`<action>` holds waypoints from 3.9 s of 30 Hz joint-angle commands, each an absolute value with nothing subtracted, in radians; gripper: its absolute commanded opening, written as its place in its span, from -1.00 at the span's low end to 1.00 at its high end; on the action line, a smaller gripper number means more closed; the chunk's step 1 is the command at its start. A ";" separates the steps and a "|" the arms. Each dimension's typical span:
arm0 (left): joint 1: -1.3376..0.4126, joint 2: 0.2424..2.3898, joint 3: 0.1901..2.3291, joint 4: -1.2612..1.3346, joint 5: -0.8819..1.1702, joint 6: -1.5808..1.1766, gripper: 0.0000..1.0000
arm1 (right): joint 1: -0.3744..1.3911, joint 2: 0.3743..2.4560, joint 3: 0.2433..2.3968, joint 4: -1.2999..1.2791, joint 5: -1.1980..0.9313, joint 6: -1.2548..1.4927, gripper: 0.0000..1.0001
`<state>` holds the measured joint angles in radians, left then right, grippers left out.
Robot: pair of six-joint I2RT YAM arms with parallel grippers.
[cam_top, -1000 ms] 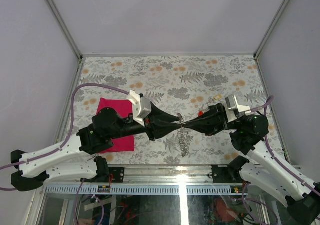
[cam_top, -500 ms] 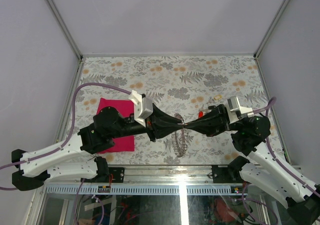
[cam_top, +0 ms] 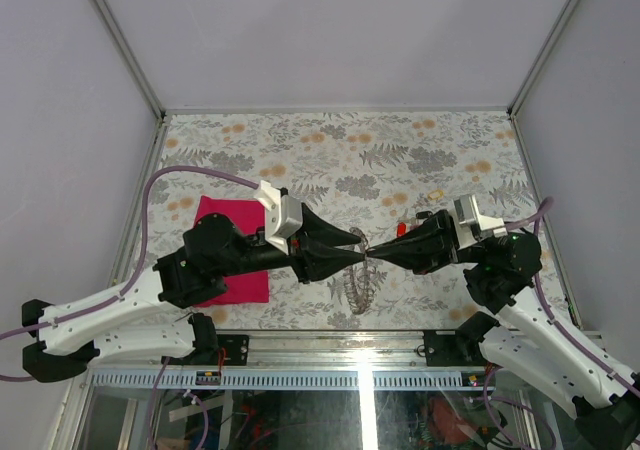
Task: Put the keys on the keyring
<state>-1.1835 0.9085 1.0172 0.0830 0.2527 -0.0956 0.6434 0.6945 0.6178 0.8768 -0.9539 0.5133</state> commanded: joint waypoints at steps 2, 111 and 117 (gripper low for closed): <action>-1.183 0.896 1.036 0.148 0.266 -0.087 -0.29 | 0.650 0.684 0.629 0.904 -0.929 0.494 -1.00; -1.183 0.968 1.043 0.344 0.210 -0.153 -0.24 | 0.651 0.762 0.576 1.359 -0.722 0.874 -1.00; -1.182 0.981 1.053 0.345 0.214 -0.153 -0.38 | 0.651 0.760 0.580 1.359 -0.738 0.875 -1.00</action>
